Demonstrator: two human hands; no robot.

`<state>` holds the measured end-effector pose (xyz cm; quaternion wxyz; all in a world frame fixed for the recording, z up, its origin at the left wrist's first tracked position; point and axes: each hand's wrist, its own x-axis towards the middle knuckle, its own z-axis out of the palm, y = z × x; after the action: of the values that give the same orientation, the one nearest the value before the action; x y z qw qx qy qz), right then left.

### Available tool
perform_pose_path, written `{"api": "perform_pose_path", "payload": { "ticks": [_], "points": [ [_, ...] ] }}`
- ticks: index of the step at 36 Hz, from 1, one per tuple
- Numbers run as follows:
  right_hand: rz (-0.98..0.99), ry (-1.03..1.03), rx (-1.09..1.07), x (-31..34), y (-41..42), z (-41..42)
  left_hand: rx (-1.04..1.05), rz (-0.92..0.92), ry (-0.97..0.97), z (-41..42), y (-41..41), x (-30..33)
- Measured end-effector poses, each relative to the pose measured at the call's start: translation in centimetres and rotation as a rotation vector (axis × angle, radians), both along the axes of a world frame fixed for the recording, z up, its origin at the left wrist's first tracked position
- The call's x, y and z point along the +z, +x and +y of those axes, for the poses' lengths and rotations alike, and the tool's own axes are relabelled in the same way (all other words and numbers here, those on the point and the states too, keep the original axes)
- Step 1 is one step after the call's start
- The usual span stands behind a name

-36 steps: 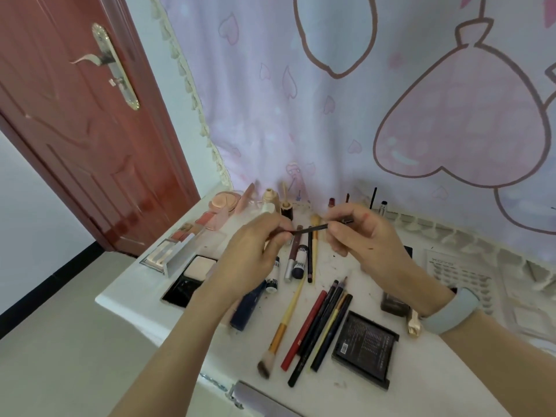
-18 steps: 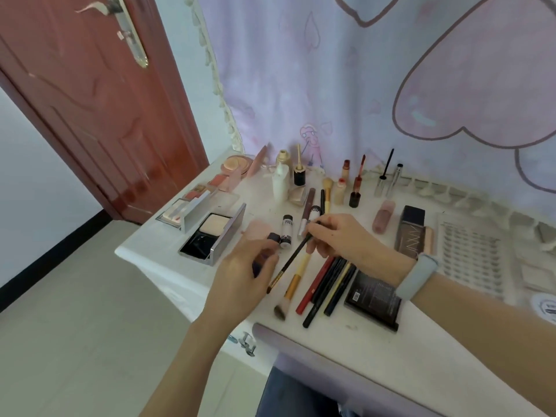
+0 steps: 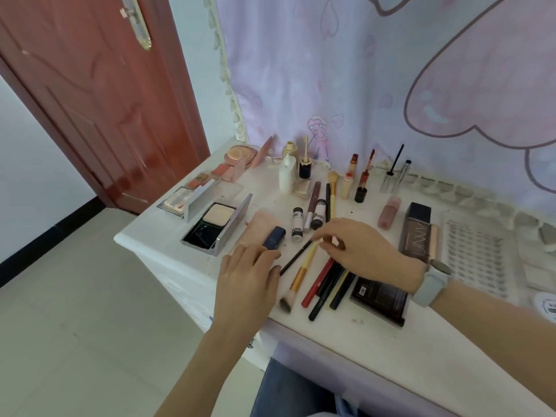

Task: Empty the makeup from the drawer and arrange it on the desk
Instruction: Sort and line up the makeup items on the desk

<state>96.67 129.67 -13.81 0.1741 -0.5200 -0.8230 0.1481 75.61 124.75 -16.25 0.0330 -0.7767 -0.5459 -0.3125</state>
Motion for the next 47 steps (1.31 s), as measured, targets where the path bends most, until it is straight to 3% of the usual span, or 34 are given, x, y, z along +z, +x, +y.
{"api": "perform_pose_path", "payload": {
  "ticks": [4, 13, 19, 24, 29, 36, 47],
  "points": [
    [-0.216, 0.075, 0.249, -0.2, -0.3, -0.6, 0.07, -0.087, 0.039, -0.5, -0.6, -0.7],
    [-0.275, 0.174, 0.446, -0.1, -3.0, -0.2, 0.098, -0.096, 0.102, -1.0, -1.4, -1.5],
    [-0.294, 0.177, 0.438, -0.6, -3.7, -0.3, 0.124, -0.153, 0.114, -0.8, -1.9, -2.3],
    [-0.179, 0.122, 0.353, -0.4, -3.8, -0.3, 0.118, -0.181, 0.116, -0.8, -2.2, -2.4],
    [-0.134, 0.262, 0.31, 0.1, -4.4, 1.0, 0.148, -0.199, 0.085, -0.7, -2.4, -2.2],
    [-0.342, 0.297, 0.443, 0.0, -6.3, 3.5, 0.139, -0.234, 0.054, -0.5, -2.2, -1.5],
    [-0.49, 0.405, 0.598, 0.3, -6.0, 4.3, 0.115, -0.383, 0.053, -0.6, -2.3, -1.0]
  ]
}}
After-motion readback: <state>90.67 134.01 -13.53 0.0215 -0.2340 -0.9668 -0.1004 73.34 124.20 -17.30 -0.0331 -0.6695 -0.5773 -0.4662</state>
